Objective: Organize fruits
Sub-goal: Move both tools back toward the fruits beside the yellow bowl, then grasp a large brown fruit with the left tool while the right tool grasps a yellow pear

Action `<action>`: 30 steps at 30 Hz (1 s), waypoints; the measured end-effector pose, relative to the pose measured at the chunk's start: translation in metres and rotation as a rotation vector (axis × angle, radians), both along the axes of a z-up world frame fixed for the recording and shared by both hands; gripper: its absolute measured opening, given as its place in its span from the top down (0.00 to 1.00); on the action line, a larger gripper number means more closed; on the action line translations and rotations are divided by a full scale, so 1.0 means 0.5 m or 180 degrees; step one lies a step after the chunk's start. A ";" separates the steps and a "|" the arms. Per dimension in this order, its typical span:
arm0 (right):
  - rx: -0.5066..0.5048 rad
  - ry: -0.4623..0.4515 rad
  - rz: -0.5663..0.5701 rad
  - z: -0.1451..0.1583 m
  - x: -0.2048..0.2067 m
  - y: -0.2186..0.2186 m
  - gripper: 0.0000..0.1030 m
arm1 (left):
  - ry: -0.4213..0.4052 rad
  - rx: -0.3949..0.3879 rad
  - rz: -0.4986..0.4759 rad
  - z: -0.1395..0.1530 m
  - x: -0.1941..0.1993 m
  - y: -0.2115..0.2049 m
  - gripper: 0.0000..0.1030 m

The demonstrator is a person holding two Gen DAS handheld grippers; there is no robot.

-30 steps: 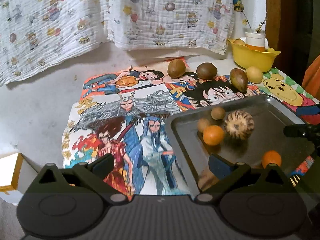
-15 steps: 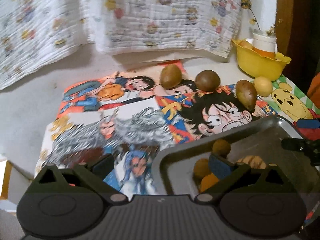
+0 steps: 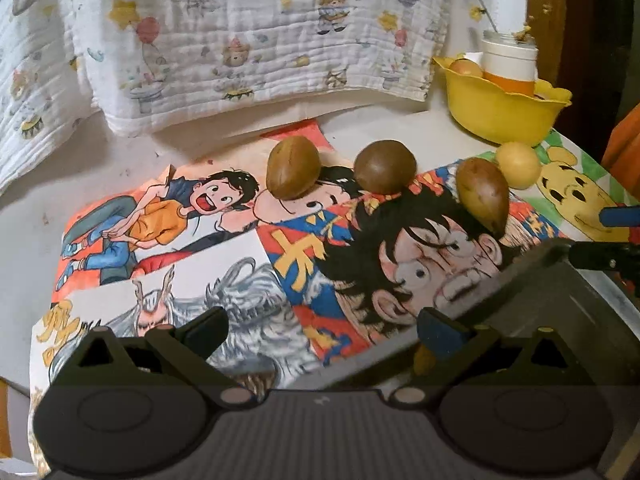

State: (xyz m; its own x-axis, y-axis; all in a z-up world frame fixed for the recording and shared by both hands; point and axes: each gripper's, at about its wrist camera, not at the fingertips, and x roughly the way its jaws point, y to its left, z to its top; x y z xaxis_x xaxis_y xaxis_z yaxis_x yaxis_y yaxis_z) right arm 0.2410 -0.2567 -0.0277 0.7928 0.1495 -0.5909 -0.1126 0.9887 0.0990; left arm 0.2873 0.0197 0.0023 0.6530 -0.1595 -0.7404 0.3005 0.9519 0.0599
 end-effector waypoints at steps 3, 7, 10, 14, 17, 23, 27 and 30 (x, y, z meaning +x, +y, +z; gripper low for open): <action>-0.0010 0.0026 -0.0003 0.006 0.017 0.005 0.01 | 0.0045 -0.0066 0.0014 0.001 0.025 0.004 0.01; -0.0037 0.0040 -0.0044 0.012 0.043 0.010 0.01 | 0.0029 -0.0088 -0.0024 0.007 0.054 -0.001 0.01; -0.0100 0.0000 -0.0135 0.017 0.059 0.007 0.01 | 0.0004 -0.0147 -0.0113 0.010 0.071 -0.012 0.01; -0.0145 -0.0021 -0.0343 0.020 0.080 -0.016 0.01 | -0.0031 -0.0165 -0.0292 0.004 0.081 -0.043 0.01; -0.0108 0.0004 -0.0499 0.018 0.097 -0.040 0.01 | -0.0046 -0.0167 -0.0442 -0.002 0.084 -0.072 0.01; 0.0123 0.0071 -0.0758 0.011 0.132 -0.090 0.01 | -0.0012 -0.0245 -0.0700 -0.007 0.101 -0.134 0.01; 0.0374 0.0151 -0.0859 -0.002 0.167 -0.119 0.01 | -0.0054 -0.0270 -0.0919 -0.012 0.112 -0.183 0.01; 0.0520 0.0147 -0.0864 -0.009 0.190 -0.130 0.02 | -0.0039 -0.0282 -0.1032 -0.022 0.121 -0.216 0.01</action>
